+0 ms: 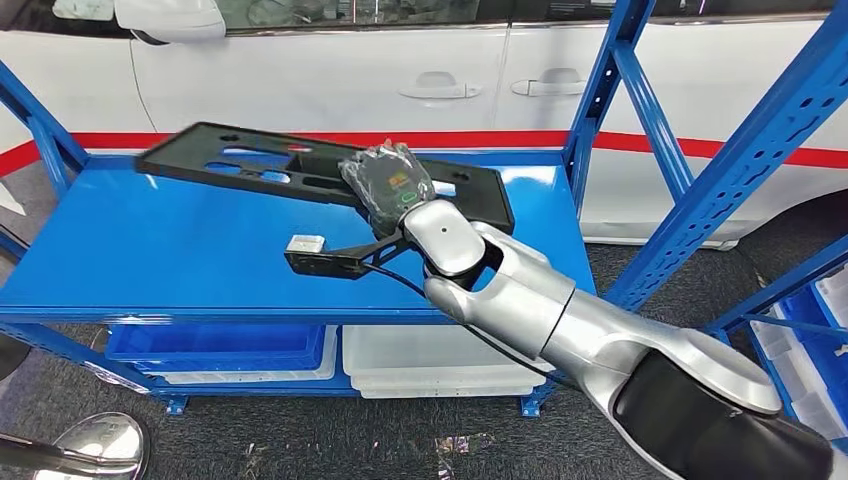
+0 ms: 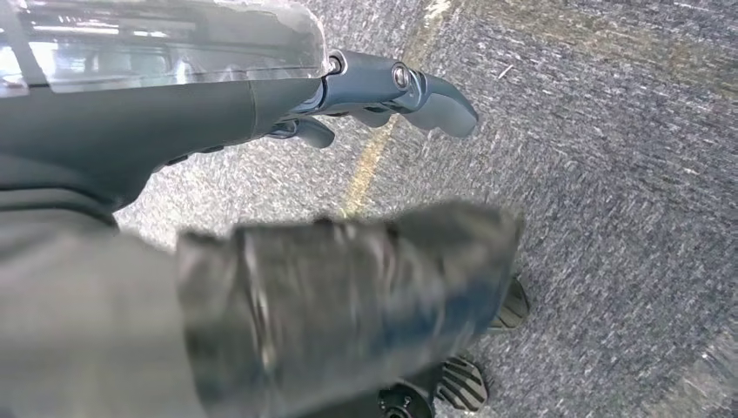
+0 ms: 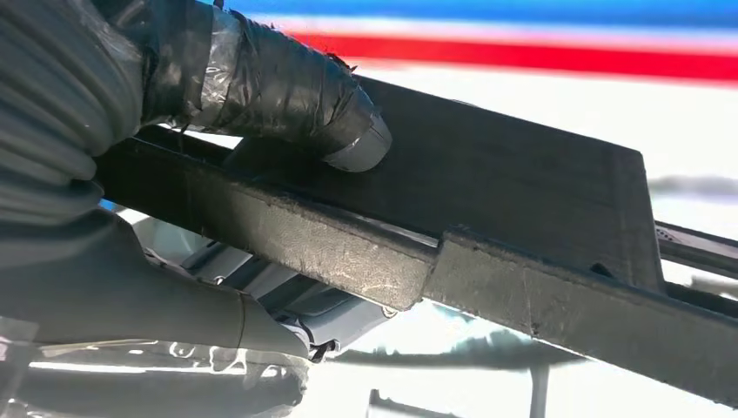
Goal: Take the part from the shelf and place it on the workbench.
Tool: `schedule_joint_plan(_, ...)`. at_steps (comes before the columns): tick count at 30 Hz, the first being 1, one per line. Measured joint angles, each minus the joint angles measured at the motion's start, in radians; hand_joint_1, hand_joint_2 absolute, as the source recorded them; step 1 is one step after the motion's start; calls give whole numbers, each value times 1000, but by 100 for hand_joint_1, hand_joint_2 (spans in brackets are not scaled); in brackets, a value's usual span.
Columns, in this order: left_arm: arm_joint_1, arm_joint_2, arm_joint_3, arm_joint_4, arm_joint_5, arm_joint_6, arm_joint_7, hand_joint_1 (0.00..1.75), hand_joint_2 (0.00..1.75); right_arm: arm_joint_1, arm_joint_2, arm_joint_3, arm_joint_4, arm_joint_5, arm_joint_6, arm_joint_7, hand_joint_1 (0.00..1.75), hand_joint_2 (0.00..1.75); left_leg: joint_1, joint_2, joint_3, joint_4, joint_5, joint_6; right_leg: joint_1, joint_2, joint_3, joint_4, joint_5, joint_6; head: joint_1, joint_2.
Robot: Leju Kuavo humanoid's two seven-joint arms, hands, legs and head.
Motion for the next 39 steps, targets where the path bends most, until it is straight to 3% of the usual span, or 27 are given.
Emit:
schedule_joint_plan(12,1,3,0,0,3,-17,-12,0,175,-82,-71,-12,-273,45,47,19,175,175,0,0,-1,1,0,0,0,0,0,0,0,0,0,0)
schedule_joint_plan(23,2,3,0,0,5,-18,-13,0,175,-86,-98,-13,-366,44,53,17,175,175,0,0,-1,1,0,0,0,0,0,0,0,0,0,0)
schedule_joint_plan(39,1,10,5,0,14,-51,-56,0,175,-121,-126,-8,-538,33,179,-27,175,175,0,0,-1,1,0,0,0,0,0,0,0,0,0,0)
